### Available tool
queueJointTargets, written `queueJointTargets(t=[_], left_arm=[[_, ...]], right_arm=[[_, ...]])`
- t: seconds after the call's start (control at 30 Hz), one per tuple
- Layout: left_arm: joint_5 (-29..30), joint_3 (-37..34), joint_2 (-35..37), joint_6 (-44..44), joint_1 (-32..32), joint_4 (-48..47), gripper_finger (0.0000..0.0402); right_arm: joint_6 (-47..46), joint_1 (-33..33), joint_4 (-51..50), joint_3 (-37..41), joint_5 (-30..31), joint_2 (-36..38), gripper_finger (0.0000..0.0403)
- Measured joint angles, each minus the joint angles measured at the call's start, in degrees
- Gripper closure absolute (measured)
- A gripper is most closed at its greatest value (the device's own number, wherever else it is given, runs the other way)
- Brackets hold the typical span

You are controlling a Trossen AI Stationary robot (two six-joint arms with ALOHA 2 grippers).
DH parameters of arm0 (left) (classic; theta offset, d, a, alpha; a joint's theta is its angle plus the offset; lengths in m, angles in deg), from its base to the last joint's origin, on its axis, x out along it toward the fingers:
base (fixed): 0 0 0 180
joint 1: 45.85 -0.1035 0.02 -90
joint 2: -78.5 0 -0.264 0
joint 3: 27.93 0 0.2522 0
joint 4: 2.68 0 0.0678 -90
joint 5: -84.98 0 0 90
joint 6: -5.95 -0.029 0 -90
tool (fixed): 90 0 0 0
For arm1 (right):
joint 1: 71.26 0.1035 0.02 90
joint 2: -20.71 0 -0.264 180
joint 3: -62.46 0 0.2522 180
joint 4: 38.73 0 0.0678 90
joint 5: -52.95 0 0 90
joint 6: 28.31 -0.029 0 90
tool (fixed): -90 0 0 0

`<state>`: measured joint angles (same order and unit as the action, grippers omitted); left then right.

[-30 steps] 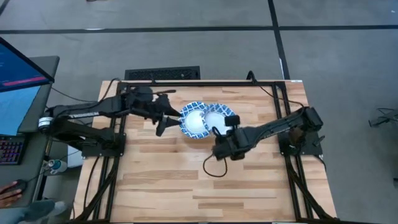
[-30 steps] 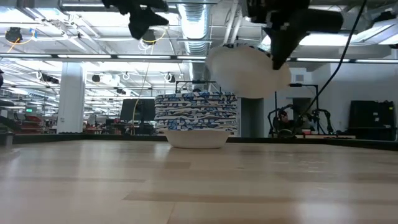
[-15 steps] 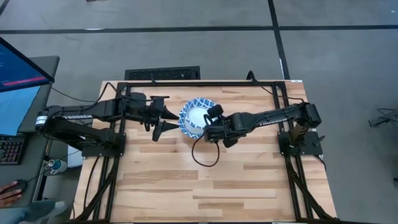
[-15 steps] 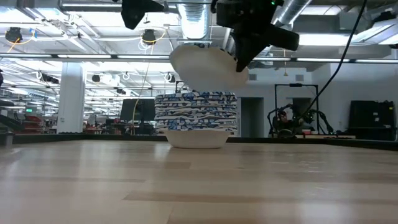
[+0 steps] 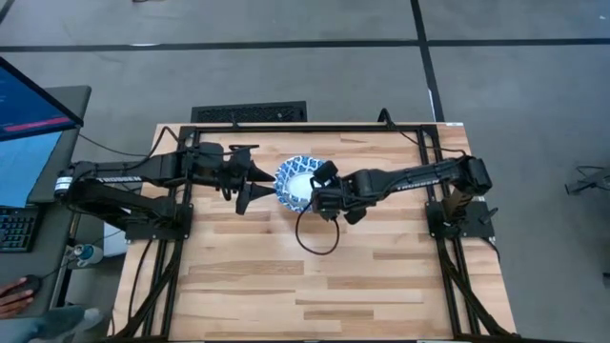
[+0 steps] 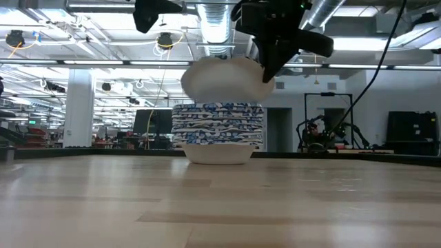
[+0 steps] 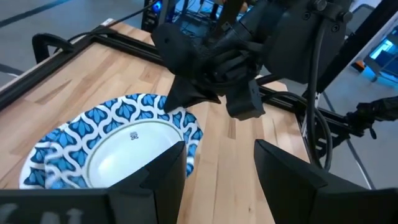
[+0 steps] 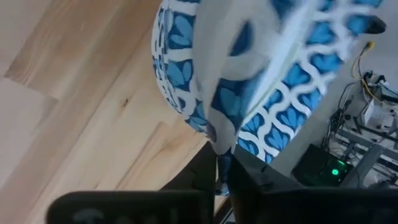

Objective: Nest bowls inside each other
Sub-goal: Stack the white bowl on the stacked white bowls

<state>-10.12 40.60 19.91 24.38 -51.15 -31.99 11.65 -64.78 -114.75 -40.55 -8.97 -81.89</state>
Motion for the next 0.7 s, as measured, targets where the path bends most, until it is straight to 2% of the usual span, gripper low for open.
queueJointTargets(t=[0.3,0.57,0.7], left_arm=[[0.44,0.00,0.00,1.86,-0.01,0.03,0.0221],[0.68,0.00,0.00,1.95,-0.02,0.03,0.0221],[0.68,0.00,0.00,1.95,-0.04,-0.07,0.0221]], right_arm=[[-1.34,-0.75,0.21,0.00,0.28,0.00,0.0321],[-10.09,-3.70,6.61,0.00,0.28,-1.02,0.0295],[-10.67,-4.71,6.36,0.04,-2.70,-3.15,0.0284]])
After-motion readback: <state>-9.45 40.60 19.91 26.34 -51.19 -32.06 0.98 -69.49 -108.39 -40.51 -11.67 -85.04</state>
